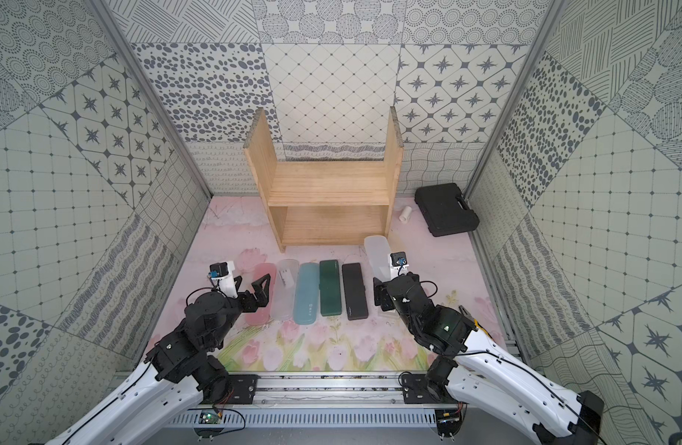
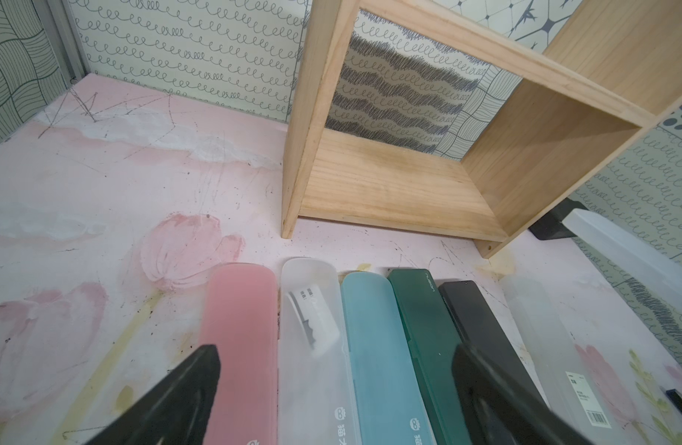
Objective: Remove the pencil cases from the shelf
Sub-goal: Place the pencil case at the center of the board.
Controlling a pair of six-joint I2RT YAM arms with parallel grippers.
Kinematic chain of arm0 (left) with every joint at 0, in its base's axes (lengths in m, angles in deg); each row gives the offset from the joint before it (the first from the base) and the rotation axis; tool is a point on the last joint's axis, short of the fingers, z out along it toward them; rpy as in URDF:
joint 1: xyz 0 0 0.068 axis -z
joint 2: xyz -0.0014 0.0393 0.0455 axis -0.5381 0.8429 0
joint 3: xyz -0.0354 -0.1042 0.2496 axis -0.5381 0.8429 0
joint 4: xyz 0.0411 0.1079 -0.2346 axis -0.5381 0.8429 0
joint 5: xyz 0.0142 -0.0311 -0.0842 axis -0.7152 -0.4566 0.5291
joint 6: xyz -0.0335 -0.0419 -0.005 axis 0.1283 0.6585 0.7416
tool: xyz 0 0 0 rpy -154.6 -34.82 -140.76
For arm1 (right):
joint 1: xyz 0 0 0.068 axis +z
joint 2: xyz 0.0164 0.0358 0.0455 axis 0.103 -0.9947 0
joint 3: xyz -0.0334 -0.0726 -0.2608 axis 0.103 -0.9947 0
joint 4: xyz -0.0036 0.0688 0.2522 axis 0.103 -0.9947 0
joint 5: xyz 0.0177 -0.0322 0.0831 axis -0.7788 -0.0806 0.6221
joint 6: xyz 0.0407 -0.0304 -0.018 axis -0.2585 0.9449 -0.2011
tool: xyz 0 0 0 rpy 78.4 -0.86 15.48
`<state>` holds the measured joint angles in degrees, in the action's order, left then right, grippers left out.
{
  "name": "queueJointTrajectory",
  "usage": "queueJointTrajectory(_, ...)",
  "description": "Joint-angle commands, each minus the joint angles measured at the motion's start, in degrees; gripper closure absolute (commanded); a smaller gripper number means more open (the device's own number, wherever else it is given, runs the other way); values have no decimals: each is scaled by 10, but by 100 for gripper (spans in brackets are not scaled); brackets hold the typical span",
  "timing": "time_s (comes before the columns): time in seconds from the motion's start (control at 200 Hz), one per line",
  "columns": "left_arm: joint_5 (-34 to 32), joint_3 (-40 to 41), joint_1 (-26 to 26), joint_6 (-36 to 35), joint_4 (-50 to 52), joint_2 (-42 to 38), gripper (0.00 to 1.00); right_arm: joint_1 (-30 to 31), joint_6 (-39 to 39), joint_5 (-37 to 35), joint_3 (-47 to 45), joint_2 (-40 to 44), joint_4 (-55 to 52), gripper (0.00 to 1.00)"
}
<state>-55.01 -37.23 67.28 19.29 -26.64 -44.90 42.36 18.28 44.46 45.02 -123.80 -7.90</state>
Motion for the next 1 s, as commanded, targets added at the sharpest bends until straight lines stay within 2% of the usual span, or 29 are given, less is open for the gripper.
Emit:
queueJointTrajectory(0.0,-7,2,-1,-3,-15,0,1,-20,-19,-31,-9,0,6,26)
queueJointTrajectory(0.425,2,3,-2,0,-19,2,1,-199,3,50,-42,-18,6,26)
queueJointTrajectory(0.995,19,5,-1,9,-21,0,1,-354,29,179,-12,-141,39,26)
